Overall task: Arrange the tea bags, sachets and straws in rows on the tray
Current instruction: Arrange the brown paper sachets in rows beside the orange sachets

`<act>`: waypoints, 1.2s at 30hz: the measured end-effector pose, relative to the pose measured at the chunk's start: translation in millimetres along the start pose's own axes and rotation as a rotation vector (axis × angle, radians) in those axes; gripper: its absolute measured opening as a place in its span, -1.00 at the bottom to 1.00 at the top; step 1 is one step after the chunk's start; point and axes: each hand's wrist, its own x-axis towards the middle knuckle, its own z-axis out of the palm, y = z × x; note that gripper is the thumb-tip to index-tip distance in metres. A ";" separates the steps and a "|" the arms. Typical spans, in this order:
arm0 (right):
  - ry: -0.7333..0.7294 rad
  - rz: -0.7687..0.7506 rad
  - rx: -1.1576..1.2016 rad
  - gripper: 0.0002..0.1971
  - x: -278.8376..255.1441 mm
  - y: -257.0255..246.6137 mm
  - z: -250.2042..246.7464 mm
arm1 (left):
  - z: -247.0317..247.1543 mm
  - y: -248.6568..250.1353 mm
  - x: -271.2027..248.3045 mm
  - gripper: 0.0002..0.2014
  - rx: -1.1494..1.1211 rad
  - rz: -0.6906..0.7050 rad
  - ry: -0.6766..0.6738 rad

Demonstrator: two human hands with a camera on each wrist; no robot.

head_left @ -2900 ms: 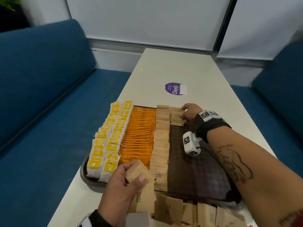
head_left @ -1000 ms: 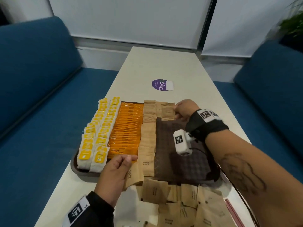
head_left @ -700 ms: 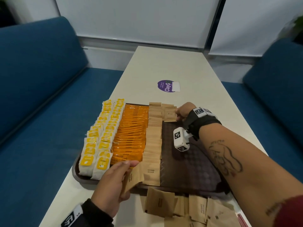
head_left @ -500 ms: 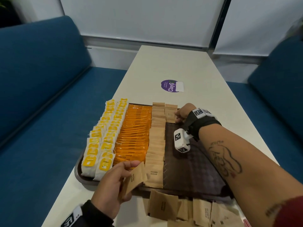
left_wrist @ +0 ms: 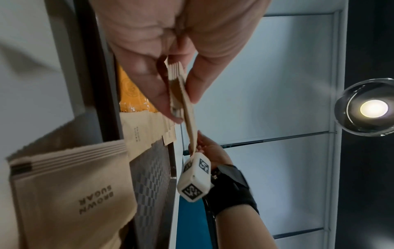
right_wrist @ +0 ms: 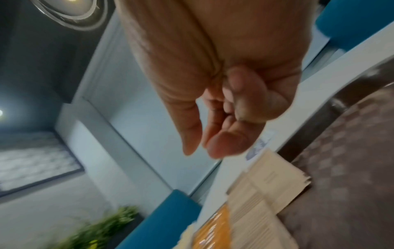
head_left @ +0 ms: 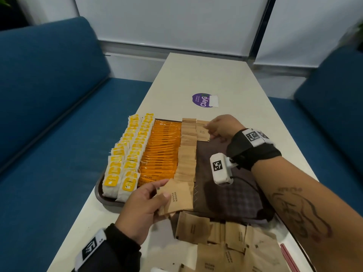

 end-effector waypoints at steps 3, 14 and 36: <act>-0.207 -0.137 -0.129 -0.81 -50.3 -5.2 7.4 | 4.2 -0.8 -4.8 -0.74 -0.005 0.047 -0.011; -0.471 -0.111 -0.128 -0.55 -148.9 26.7 40.3 | 15.7 -5.8 -25.1 -0.86 -0.058 0.209 0.018; 0.098 0.064 0.313 -0.84 7.6 32.8 -8.7 | 12.6 -2.6 1.3 -0.87 -0.058 0.107 0.034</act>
